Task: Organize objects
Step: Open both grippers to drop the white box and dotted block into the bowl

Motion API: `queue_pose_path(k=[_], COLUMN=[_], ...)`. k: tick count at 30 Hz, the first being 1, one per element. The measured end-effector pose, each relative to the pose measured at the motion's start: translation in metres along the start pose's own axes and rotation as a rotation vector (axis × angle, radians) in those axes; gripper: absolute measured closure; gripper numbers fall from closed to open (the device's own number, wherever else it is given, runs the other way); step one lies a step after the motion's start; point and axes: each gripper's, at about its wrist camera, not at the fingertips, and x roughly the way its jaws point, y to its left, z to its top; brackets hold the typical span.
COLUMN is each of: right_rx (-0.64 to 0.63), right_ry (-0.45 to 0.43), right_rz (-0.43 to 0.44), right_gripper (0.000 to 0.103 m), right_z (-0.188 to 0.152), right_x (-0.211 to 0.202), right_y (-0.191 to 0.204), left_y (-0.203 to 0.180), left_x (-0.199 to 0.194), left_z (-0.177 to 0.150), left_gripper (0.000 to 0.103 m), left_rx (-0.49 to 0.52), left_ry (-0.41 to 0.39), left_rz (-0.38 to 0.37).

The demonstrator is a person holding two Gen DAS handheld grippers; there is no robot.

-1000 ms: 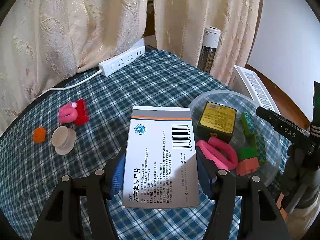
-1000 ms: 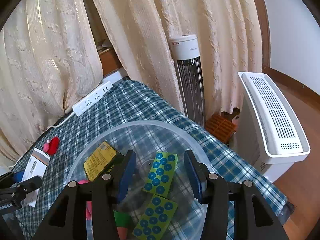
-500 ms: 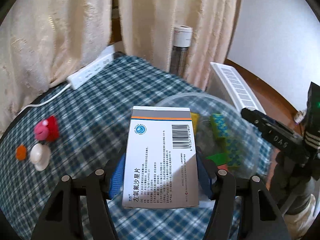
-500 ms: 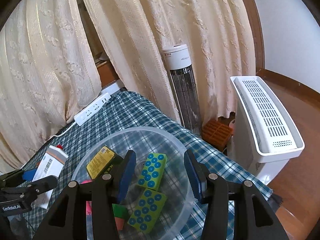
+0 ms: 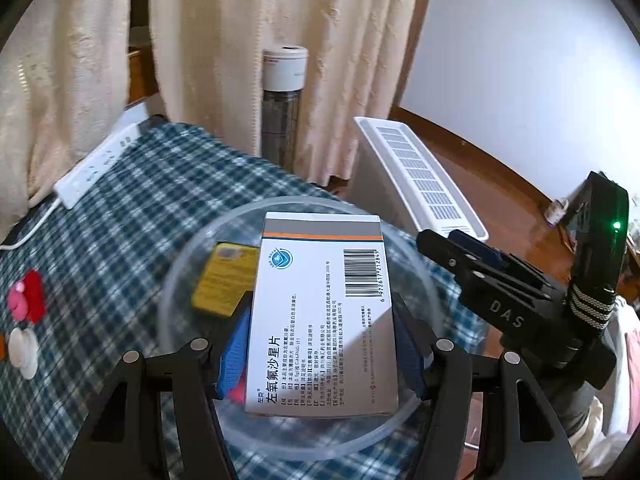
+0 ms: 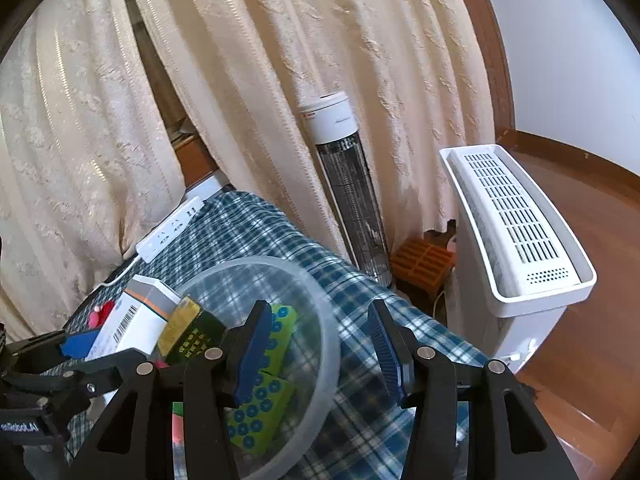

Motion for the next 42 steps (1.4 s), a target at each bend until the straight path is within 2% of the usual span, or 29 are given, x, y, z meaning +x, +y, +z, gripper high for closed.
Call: queue_pose_path(k=[12, 17, 31, 42], right_rx=[0.05, 0.06, 0.036, -0.021], right_ry=[-0.002, -0.004, -0.007, -0.003], right_rz=[-0.033, -0.044, -0.025, 0.038], right_gripper=[0.05, 0.05, 0.05, 0.05], right_z=[0.001, 0.0, -0.002, -0.004], right_x=[-0.001, -0.003, -0.01, -0.015], right_y=[-0.02, -0.023, -0.007, 0.03], left_y=[-0.012, -0.004, 0.009, 0.038], left_x=[0.034, 0.041, 0.019, -0.008], left_z=[0.015, 0.016, 0.006, -0.007], left_gripper=[0.038, 0.037, 0.036, 0.036], left_rx=[-0.025, -0.08, -0.069, -0.097], left_ry=[0.027, 0.039, 0.006, -0.038], left_rz=[-0.097, -0.13, -0.021, 0.077])
